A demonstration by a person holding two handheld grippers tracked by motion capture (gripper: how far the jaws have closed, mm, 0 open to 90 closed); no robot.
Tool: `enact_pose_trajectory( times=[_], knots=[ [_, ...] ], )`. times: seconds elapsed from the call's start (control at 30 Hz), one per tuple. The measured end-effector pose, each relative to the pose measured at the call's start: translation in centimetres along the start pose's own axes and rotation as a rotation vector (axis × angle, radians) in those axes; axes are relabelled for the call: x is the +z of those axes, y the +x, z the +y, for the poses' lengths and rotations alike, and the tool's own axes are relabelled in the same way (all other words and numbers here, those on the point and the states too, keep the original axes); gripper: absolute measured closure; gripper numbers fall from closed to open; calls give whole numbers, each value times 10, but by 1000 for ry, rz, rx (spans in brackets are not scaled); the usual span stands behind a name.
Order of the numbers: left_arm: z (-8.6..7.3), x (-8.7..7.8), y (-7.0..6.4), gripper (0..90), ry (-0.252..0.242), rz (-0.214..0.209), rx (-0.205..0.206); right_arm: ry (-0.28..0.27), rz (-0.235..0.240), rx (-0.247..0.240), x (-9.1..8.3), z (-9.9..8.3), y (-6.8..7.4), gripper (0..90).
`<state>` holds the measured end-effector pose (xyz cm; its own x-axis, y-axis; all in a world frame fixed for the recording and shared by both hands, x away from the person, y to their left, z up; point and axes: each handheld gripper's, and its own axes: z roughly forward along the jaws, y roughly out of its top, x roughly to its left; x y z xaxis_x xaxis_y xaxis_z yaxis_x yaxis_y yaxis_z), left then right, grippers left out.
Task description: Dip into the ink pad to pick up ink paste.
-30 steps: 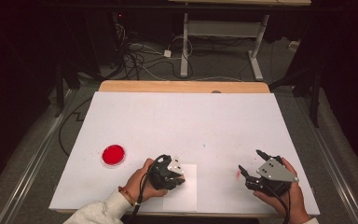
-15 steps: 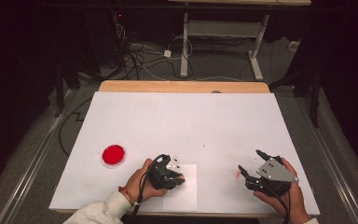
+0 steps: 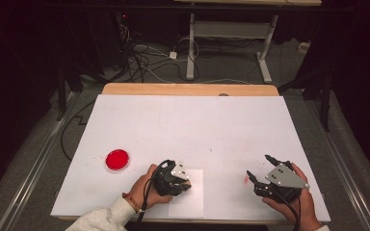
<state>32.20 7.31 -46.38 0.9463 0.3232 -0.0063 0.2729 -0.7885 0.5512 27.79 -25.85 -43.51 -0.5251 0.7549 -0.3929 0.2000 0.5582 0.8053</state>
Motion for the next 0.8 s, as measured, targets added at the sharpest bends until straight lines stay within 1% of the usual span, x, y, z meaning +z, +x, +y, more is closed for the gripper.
enact_pose_trajectory(
  times=[0.07,0.33,0.37,0.4,0.43,0.47,0.5,0.57,0.63,0.8],
  knots=[
    [0,0,-1,737,6,7,6,1,0,2,0,0,0,260],
    [2,-1,-2,736,8,17,4,2,2,-1,0,0,0,261],
    [3,-2,-2,736,13,4,7,2,2,-1,0,0,0,261],
    [4,-4,-3,736,-10,-17,0,1,0,-1,0,0,0,261],
    [6,-7,-5,736,-15,-8,8,-3,1,-1,-1,0,-1,261],
    [8,-11,-6,736,-17,12,24,-3,2,-3,-1,1,-1,261],
    [10,-16,-8,736,-30,23,31,-5,0,-4,-1,1,-1,261],
    [12,-26,-9,736,-60,36,35,-5,-3,-5,-1,1,-1,261],
    [12,-32,-9,736,-73,47,36,-4,-1,-6,-1,1,0,261],
    [10,-41,-9,736,-83,64,37,-7,0,-5,-2,2,0,262]
  ],
)
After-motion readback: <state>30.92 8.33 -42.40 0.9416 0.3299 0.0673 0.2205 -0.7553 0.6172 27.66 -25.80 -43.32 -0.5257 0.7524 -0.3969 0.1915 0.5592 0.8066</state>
